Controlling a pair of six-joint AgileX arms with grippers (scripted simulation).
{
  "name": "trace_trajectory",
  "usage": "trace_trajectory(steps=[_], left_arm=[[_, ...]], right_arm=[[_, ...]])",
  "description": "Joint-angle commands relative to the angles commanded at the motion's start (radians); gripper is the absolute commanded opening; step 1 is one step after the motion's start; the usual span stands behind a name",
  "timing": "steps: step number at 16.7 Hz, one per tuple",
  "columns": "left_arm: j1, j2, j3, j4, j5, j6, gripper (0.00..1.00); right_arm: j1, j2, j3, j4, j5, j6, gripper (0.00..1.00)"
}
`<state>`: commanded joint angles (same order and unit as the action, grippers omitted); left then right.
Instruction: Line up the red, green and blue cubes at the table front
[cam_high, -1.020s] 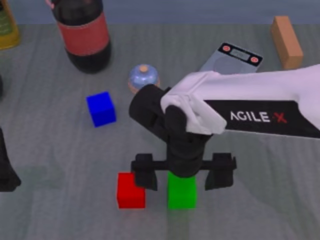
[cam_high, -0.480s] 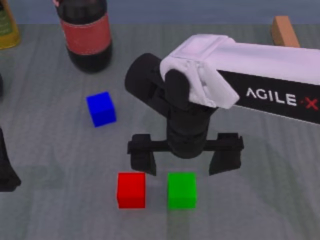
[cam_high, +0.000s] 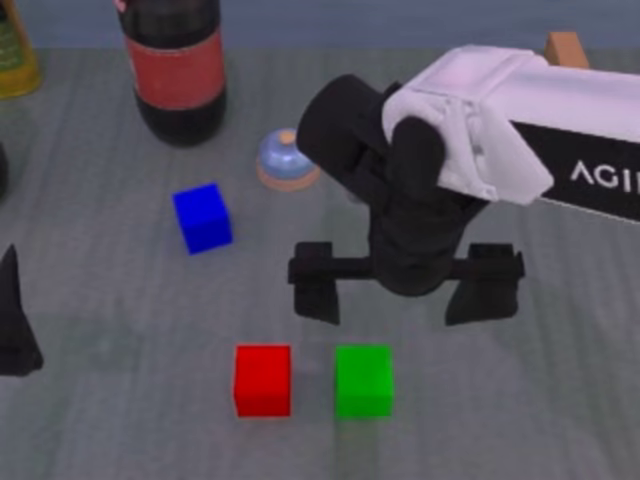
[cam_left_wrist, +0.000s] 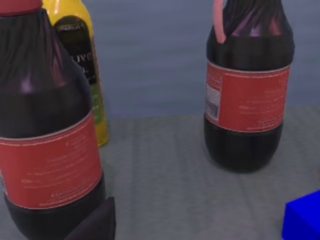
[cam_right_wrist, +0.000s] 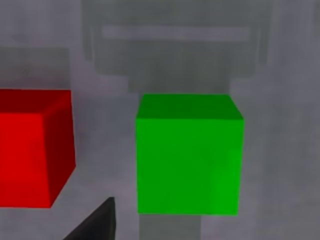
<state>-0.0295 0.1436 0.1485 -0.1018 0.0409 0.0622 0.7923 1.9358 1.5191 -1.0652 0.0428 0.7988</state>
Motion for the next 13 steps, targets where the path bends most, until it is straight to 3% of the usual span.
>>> trace_trajectory(steps=[4, 8, 13], left_arm=[[-0.057, 0.273, 0.308, -0.182, 0.07, 0.113, 1.0], [-0.124, 0.652, 0.749, -0.419, 0.131, 0.259, 1.0], [-0.197, 1.188, 1.278, -0.737, 0.156, 0.451, 1.0]], right_arm=[[-0.09, -0.213, -0.18, 0.103, 0.03, -0.1, 1.0], [-0.205, -0.488, -0.425, 0.236, 0.049, -0.229, 1.0], [-0.373, -0.882, -0.778, 0.434, 0.052, -0.405, 1.0]])
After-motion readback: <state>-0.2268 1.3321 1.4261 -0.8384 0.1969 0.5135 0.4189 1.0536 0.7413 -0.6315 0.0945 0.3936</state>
